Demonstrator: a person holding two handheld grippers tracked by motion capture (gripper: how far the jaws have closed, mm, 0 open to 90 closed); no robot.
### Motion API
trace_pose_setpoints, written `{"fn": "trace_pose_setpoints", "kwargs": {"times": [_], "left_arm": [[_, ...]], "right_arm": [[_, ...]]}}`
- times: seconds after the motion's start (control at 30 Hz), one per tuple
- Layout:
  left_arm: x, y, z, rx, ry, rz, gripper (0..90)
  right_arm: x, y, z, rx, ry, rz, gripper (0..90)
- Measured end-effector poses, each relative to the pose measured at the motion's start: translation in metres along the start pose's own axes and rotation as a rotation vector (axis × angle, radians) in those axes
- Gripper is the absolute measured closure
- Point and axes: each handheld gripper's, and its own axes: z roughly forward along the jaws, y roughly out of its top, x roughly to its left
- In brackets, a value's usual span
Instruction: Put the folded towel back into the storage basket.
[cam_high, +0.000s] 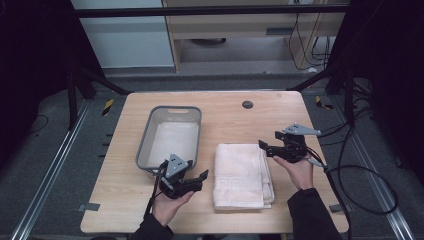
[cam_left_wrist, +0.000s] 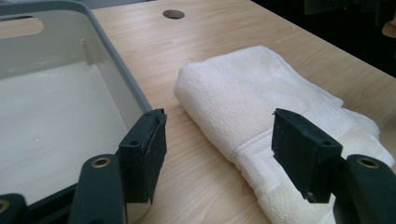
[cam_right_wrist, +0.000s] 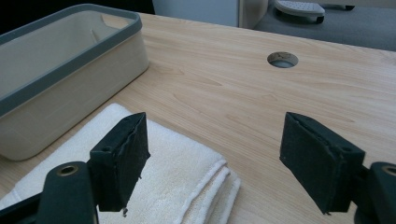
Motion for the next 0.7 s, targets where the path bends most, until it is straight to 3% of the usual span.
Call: {"fn": "trace_pose_setpoints", "kwargs": {"times": [0.23,0.7], "left_arm": [[-0.009,-0.004,0.008,0.024,-0.022,0.015,35.3],[-0.028,-0.016,0.03,0.094,-0.023,0.074,35.8]], "right_arm": [[0.001,-0.004,0.008,0.026,-0.003,-0.018,22.8],[-0.006,-0.016,0.018,0.065,-0.009,0.004,24.2]]}}
